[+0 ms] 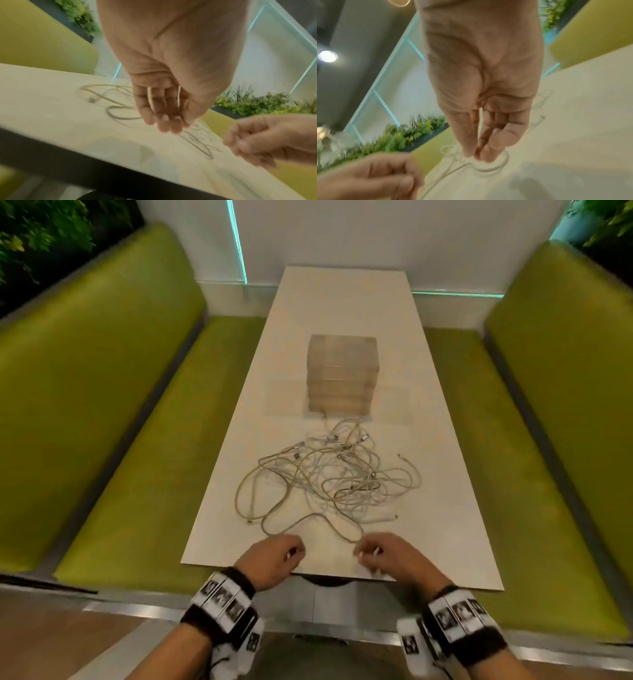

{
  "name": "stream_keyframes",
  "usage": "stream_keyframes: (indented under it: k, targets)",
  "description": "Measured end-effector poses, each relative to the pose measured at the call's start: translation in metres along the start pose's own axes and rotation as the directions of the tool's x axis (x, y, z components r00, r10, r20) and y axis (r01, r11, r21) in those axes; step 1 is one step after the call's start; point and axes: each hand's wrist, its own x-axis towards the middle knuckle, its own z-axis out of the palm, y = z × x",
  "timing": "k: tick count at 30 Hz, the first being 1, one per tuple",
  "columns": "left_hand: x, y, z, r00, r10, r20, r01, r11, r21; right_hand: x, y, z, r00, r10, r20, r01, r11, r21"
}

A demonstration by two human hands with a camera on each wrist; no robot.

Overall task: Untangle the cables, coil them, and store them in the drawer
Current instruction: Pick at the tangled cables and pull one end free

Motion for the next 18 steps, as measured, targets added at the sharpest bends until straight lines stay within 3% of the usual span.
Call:
stream_keyframes:
  k: [2, 4, 9, 13, 18]
  targets:
    - [0.027, 0.010, -0.002, 0.996, 0.053, -0.077, -0.048, 0.997, 0.061, 0.029, 0.000, -0.002, 0.988, -0.004, -0.156, -0.008, 0.997, -0.078]
    - [0.053, 0.021, -0.002, 0.990, 0.106, -0.095, -0.090, 0.983, 0.162, 0.050, -0.003, -0.001, 0.980, -0.003, -0.198, -0.032, 0.985, -0.171]
    - [0.080, 0.017, 0.017, 0.991, 0.134, -0.023, -0.116, 0.924, 0.364, 0.061, -0.003, 0.016, 0.981, -0.021, -0.193, -0.049, 0.935, -0.351]
    - [0.081, 0.018, 0.022, 0.986, 0.157, -0.047, -0.130, 0.922, 0.364, 0.058, 0.002, 0.028, 0.992, -0.027, -0.126, -0.025, 0.918, -0.395]
    - [0.074, 0.015, 0.018, 0.983, 0.169, -0.073, -0.126, 0.906, 0.405, 0.051, -0.001, 0.028, 0.982, -0.061, -0.178, -0.012, 0.923, -0.385]
